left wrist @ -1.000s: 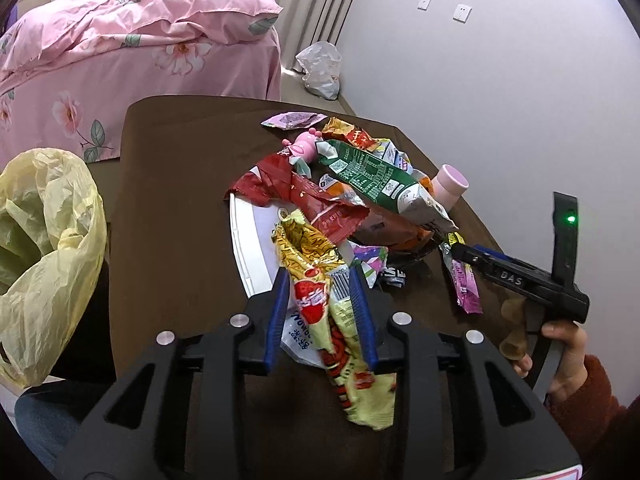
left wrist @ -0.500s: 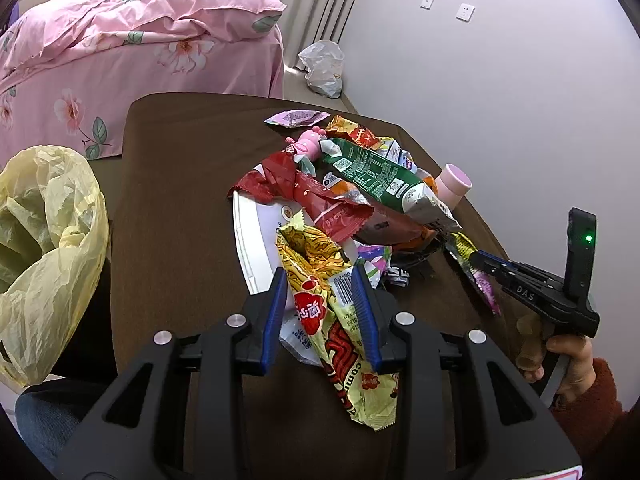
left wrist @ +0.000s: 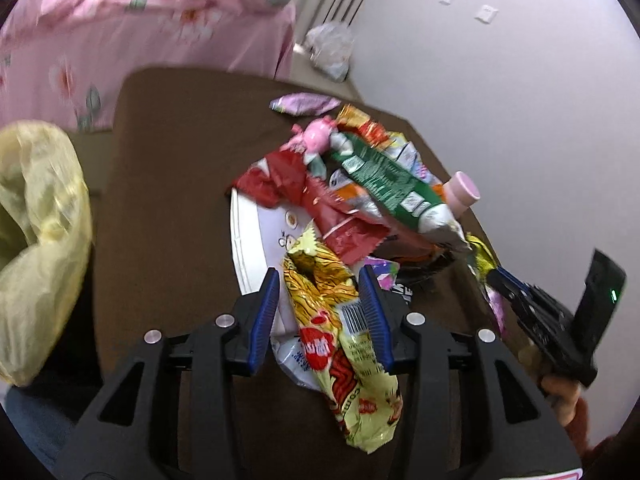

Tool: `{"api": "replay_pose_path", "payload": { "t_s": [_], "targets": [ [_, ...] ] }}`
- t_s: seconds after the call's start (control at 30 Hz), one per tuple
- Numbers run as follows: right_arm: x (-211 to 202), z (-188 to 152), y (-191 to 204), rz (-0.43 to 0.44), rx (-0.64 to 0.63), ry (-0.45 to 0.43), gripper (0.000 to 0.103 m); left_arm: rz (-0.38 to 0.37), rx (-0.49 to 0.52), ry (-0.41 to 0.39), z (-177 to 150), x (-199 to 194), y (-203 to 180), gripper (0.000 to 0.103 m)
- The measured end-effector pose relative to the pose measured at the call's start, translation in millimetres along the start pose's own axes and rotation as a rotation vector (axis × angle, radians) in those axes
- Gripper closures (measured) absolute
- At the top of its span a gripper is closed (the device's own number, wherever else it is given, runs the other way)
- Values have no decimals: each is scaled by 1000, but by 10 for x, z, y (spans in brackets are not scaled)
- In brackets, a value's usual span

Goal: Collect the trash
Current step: 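Lift the yellow-red bag with the left tool while the right tool grasps a yellow-pink wrapper, then carry both wrappers over the yellow bag and open both tools to drop them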

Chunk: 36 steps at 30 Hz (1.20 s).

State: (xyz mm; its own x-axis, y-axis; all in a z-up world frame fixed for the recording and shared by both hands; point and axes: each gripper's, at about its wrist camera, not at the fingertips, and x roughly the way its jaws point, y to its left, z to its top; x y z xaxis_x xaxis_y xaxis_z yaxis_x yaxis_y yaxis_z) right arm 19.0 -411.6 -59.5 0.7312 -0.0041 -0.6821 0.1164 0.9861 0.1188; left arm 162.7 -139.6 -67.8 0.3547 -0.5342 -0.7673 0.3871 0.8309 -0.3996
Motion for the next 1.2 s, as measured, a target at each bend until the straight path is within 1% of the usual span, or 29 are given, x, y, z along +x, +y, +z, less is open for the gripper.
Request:
{"api": "replay_pose_path", "payload": {
  "t_s": [0.07,0.13,0.2,0.23,0.3,0.37,0.47,0.5,0.53,0.6,0.63,0.67,0.7,0.77,0.8,0.83,0.9,0.93,1.0,1.03,1.13,1.2],
  "targets": [
    [-109,4,43,-1,-19,-28,92,-15,-9,10,2,23,1,86],
    [-193,20,67,1,-28,-49,92,-16,3,-16,-28,-53,-36,93],
    [-283,52,92,3,-32,-71,93,-25,37,-63,-76,-227,-100,94],
    [-336,78,108,8,-34,-86,93,-21,49,-84,-86,-293,-122,94],
    [-449,134,160,22,-41,-119,92,-2,78,-153,-129,-514,-154,94],
    [-537,185,251,33,-57,-148,93,11,81,-200,-152,-687,-152,94],
    [-650,304,461,70,-92,-188,92,39,72,-289,-190,-976,-89,94],
    [-675,335,513,84,-99,-197,92,58,69,-318,-193,-1064,-56,94],
    [-694,397,611,106,-112,-209,93,94,60,-363,-197,-1203,12,94],
    [-725,498,795,145,-139,-232,92,140,41,-410,-174,-1358,129,94],
    [-729,582,942,176,-161,-246,92,185,23,-453,-167,-1505,241,94],
    [-722,624,1036,194,-173,-252,92,213,14,-479,-172,-1586,299,94],
    [-705,705,1185,229,-193,-260,92,265,0,-525,-176,-1720,418,94],
    [-665,800,1410,281,-225,-267,92,342,-29,-593,-185,-1907,602,94],
    [-626,850,1542,309,-243,-269,92,397,-54,-639,-188,-2006,738,94],
    [-570,909,1707,345,-266,-271,92,443,-75,-669,-189,-2067,847,94],
    [-448,1000,1979,395,-302,-261,92,504,-108,-699,-188,-2114,1018,94],
    [-363,1043,2141,427,-322,-248,92,537,-143,-708,-184,-2117,1173,94],
    [-178,1116,2448,487,-356,-219,93,559,-192,-716,-186,-2105,1353,94],
    [-87,1150,2573,509,-369,-203,93,572,-235,-725,-184,-2076,1504,94],
    [156,1208,2883,573,-391,-157,92,578,-313,-747,-158,-1930,1783,94],
    [358,1233,3109,600,-409,-125,93,597,-337,-739,-136,-1779,1946,94]
  ]
}}
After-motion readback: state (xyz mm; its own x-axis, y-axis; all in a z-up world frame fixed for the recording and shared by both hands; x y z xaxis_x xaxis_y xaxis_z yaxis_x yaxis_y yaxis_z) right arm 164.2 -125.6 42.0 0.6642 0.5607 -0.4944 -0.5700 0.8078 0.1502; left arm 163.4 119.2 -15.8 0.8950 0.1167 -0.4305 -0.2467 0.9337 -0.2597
